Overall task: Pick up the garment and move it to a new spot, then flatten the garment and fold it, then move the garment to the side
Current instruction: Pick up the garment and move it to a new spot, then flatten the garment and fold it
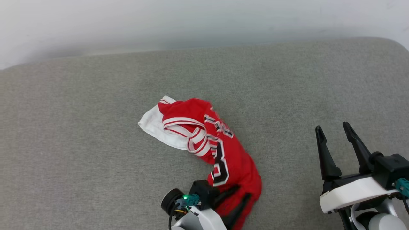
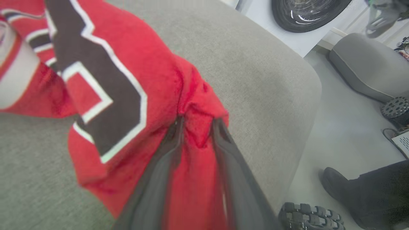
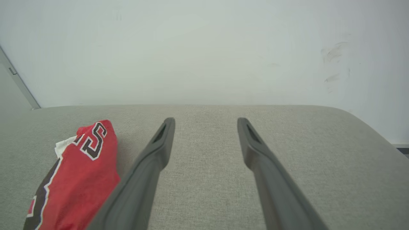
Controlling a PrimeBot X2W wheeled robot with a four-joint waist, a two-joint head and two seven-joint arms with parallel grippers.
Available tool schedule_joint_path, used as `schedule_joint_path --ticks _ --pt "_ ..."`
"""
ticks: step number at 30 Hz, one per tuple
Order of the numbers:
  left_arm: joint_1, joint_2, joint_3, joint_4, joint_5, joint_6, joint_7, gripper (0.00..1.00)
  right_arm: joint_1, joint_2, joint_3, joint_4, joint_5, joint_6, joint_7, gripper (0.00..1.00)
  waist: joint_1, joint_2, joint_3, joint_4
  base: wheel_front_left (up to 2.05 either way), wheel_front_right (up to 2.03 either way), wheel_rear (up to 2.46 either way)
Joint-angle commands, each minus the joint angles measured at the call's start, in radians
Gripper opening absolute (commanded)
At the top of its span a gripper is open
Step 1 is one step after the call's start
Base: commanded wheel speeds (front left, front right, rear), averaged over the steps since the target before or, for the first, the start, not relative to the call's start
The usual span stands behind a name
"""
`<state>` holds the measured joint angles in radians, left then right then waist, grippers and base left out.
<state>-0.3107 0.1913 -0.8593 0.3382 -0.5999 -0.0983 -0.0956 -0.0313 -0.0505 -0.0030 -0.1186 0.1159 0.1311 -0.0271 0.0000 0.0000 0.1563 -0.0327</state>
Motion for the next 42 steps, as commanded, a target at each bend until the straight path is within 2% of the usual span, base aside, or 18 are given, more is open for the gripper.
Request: schedule_joint_path --ticks 1,7,11,16,17,21,25,31,42 --pt "-0.015 -0.004 -0.002 -0.015 0.022 0.002 -0.031 1.00 -0.008 0.000 -0.002 0.006 -0.007 -0.001 -0.006 1.00 0.0000 0.0000 -0.022 0.017 0.00 0.00 0.00" --pt "-0.028 0.008 0.032 -0.078 0.070 0.060 -0.118 1.00 0.017 0.000 -0.003 0.016 -0.014 -0.001 0.006 1.00 0.0000 0.0000 -0.092 0.047 0.00 0.00 0.00" --pt "-0.010 0.026 0.087 -0.130 0.085 0.116 -0.149 1.00 0.042 0.000 -0.003 0.015 -0.018 -0.001 0.016 1.00 0.0000 0.0000 -0.137 0.065 0.00 0.00 0.00" --pt "0.033 0.074 0.192 -0.176 0.080 0.203 -0.164 1.00 0.075 0.000 -0.001 0.005 -0.022 -0.001 0.034 1.00 0.0000 0.0000 -0.172 0.081 0.00 0.00 0.00" --pt "0.033 0.074 0.192 -0.176 0.080 0.203 -0.164 1.00 0.075 0.000 -0.001 0.005 -0.022 -0.001 0.034 1.00 0.0000 0.0000 -0.172 0.081 0.00 0.00 0.00" --pt "0.085 0.123 0.288 -0.196 0.074 0.265 -0.168 1.00 0.099 0.000 -0.002 -0.003 -0.025 -0.001 0.044 1.00 0.0000 0.0000 -0.186 0.088 0.00 0.00 0.00" --pt "0.147 0.172 0.374 -0.211 0.079 0.303 -0.171 1.00 0.115 0.000 -0.004 -0.006 -0.023 -0.001 0.052 1.00 0.0000 0.0000 -0.195 0.089 0.00 0.00 0.00" --pt "0.230 0.209 0.449 -0.244 0.101 0.320 -0.171 1.00 0.136 0.000 -0.011 -0.009 -0.020 -0.001 0.059 1.00 0.0000 0.0000 -0.202 0.087 0.00 0.00 0.00" --pt "0.257 0.190 0.489 -0.270 0.130 0.303 -0.172 1.00 0.132 0.000 -0.012 -0.016 -0.017 -0.001 0.057 1.00 0.0000 0.0000 -0.186 0.075 0.00 0.00 0.00"
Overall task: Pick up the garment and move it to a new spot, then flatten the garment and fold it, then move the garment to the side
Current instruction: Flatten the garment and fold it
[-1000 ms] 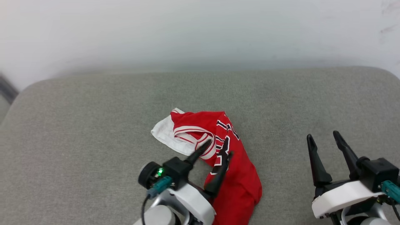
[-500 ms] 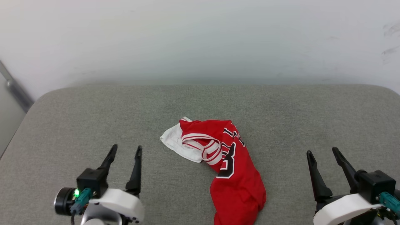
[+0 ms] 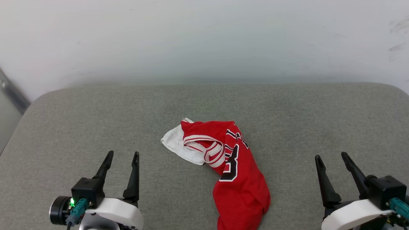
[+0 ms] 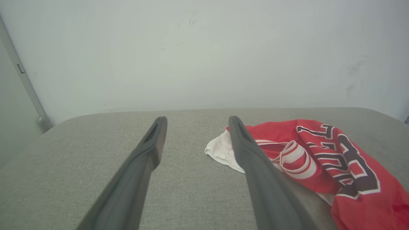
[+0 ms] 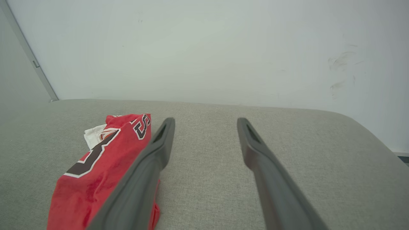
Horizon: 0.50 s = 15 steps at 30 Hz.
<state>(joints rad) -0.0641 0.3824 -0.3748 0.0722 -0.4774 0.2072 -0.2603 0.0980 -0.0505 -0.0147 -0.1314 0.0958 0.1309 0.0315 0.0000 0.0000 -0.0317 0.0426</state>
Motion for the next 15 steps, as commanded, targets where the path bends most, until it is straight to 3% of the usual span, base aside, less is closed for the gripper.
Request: schedule_joint_path --ticks 1,6,15 --pt "0.010 -0.003 0.006 -0.004 0.009 -0.004 -0.007 1.00 0.000 0.000 -0.001 -0.003 0.003 0.000 -0.001 1.00 0.0000 0.0000 0.003 -0.001 0.00 0.00 0.00" --pt "-0.006 -0.012 0.013 -0.010 0.019 -0.013 -0.007 1.00 -0.022 0.001 0.053 0.000 -0.008 0.000 0.054 1.00 0.0000 0.0000 0.013 0.003 0.00 0.00 0.00" --pt "-0.027 -0.038 0.025 -0.020 0.035 -0.036 -0.006 1.00 -0.066 -0.175 0.374 -0.006 0.172 0.000 0.489 1.00 0.0000 0.0000 0.044 0.037 0.00 0.00 0.00"
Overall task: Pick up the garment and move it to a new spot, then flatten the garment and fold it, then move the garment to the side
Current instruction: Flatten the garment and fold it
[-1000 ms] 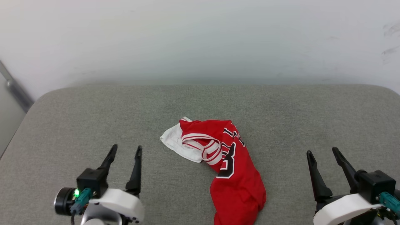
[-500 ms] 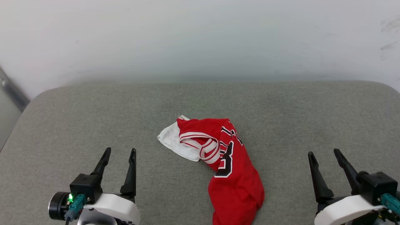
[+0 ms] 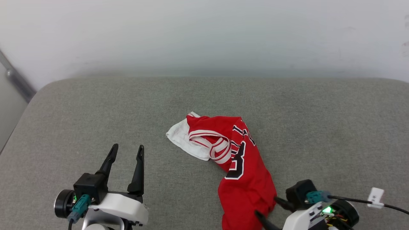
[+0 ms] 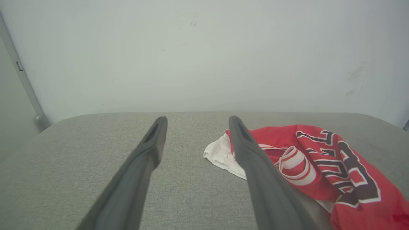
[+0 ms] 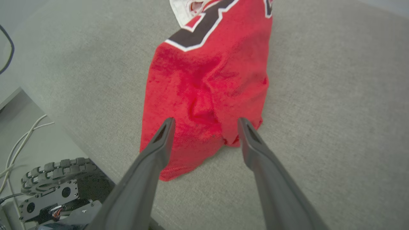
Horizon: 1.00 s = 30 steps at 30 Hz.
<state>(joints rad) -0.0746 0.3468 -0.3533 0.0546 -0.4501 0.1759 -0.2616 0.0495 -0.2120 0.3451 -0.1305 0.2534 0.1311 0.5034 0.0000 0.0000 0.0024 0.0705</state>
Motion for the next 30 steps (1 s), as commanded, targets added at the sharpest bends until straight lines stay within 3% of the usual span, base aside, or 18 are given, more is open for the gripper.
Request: schedule_joint_path --ticks 1,8,21,22,23,24,25,30 --pt "-0.018 -0.006 0.005 -0.003 0.008 -0.009 -0.005 1.00 -0.025 -0.029 0.045 -0.008 0.042 -0.001 0.060 1.00 0.0000 0.0000 0.017 0.014 0.00 0.00 0.00" --pt "-0.059 -0.038 0.010 0.002 0.020 -0.037 -0.005 1.00 -0.101 -0.083 0.202 0.040 0.129 -0.001 0.190 1.00 0.0000 0.0000 0.088 0.061 0.00 0.00 0.00" --pt "-0.098 -0.093 0.043 0.057 0.055 -0.097 -0.005 1.00 -0.161 -0.078 0.361 0.358 0.196 -0.001 0.281 1.00 0.0000 0.0000 0.140 0.098 0.00 0.00 0.00" --pt "-0.096 -0.095 0.047 0.061 0.060 -0.099 -0.005 1.00 -0.163 -0.074 0.364 0.367 0.202 -0.001 0.283 0.96 0.0000 0.0000 0.138 0.097 0.00 0.00 0.00" --pt "-0.094 -0.096 0.050 0.063 0.062 -0.102 -0.005 1.00 -0.166 -0.072 0.368 0.373 0.206 -0.001 0.284 0.46 0.0000 0.0000 0.135 0.095 0.00 0.00 0.00" --pt "-0.093 -0.098 0.053 0.065 0.063 -0.104 -0.005 1.00 -0.176 -0.068 0.371 0.366 0.202 -0.001 0.269 0.12 0.0000 0.0000 0.132 0.093 0.00 0.00 0.00" --pt "-0.091 -0.099 0.056 0.068 0.067 -0.106 -0.005 1.00 -0.184 -0.062 0.371 0.360 0.206 0.000 0.257 0.00 0.0000 0.0000 0.128 0.089 0.00 0.00 0.00" --pt "-0.083 -0.103 0.062 0.076 0.080 -0.115 -0.005 1.00 -0.259 -0.043 0.348 0.266 0.182 0.000 0.112 0.00 0.0000 0.0000 0.101 0.068 0.00 0.00 0.00"
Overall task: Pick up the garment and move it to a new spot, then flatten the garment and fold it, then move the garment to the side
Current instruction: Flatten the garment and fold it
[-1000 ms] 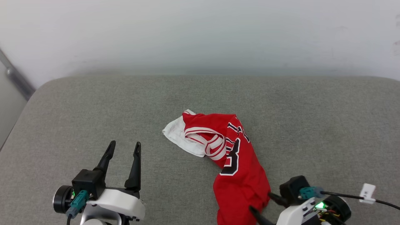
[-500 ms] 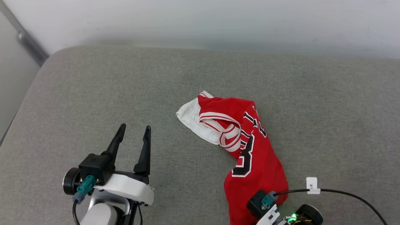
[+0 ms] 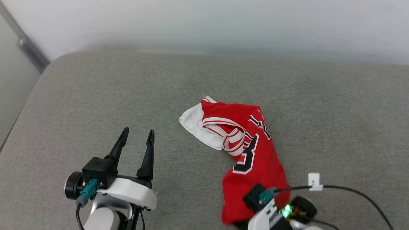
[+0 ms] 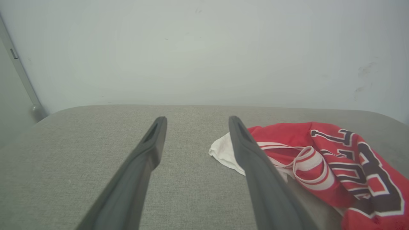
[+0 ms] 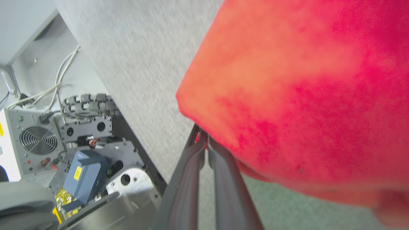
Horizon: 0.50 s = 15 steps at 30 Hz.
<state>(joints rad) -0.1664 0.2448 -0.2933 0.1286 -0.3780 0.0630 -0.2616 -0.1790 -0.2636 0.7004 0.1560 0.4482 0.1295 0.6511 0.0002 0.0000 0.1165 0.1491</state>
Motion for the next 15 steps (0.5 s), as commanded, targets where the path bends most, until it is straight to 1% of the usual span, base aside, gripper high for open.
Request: schedule_joint_path --ticks 1,4,6,7,8,11,15 --pt "0.012 -0.001 0.004 0.005 0.008 -0.004 -0.005 1.00 -0.037 0.014 -0.019 -0.037 -0.024 0.001 -0.073 0.00 -0.0002 0.0000 -0.020 -0.016 0.00 0.00 0.00" --pt "0.020 -0.002 0.009 0.007 0.013 -0.003 -0.004 1.00 -0.047 0.037 -0.060 -0.080 -0.055 0.001 -0.172 0.00 -0.0002 0.0000 -0.040 -0.035 0.00 0.00 0.00" --pt "0.026 -0.001 0.013 0.006 0.014 -0.002 -0.004 1.00 -0.058 0.057 -0.112 -0.106 -0.080 0.001 -0.234 0.00 -0.0002 0.0000 -0.050 -0.048 0.00 0.00 0.00" --pt "0.030 0.000 0.015 0.005 0.013 -0.002 -0.004 1.00 -0.059 0.065 -0.144 -0.115 -0.092 0.001 -0.258 0.00 -0.0002 0.0000 -0.053 -0.055 0.00 0.00 0.00" --pt "0.030 0.000 0.015 0.005 0.013 -0.002 -0.004 1.00 -0.059 0.065 -0.144 -0.115 -0.092 0.001 -0.258 0.00 -0.0002 0.0000 -0.053 -0.055 0.00 0.00 0.00" --pt "0.036 0.003 0.018 0.001 0.013 -0.003 -0.004 1.00 -0.045 0.094 -0.275 -0.132 -0.125 0.001 -0.317 0.00 -0.0002 0.0000 -0.057 -0.072 0.00 0.00 0.00" --pt "0.039 0.005 0.019 -0.004 0.008 -0.007 -0.004 1.00 0.006 0.139 -0.503 -0.134 -0.176 0.001 -0.348 0.00 -0.0002 0.0000 -0.053 -0.088 0.00 0.00 0.00"
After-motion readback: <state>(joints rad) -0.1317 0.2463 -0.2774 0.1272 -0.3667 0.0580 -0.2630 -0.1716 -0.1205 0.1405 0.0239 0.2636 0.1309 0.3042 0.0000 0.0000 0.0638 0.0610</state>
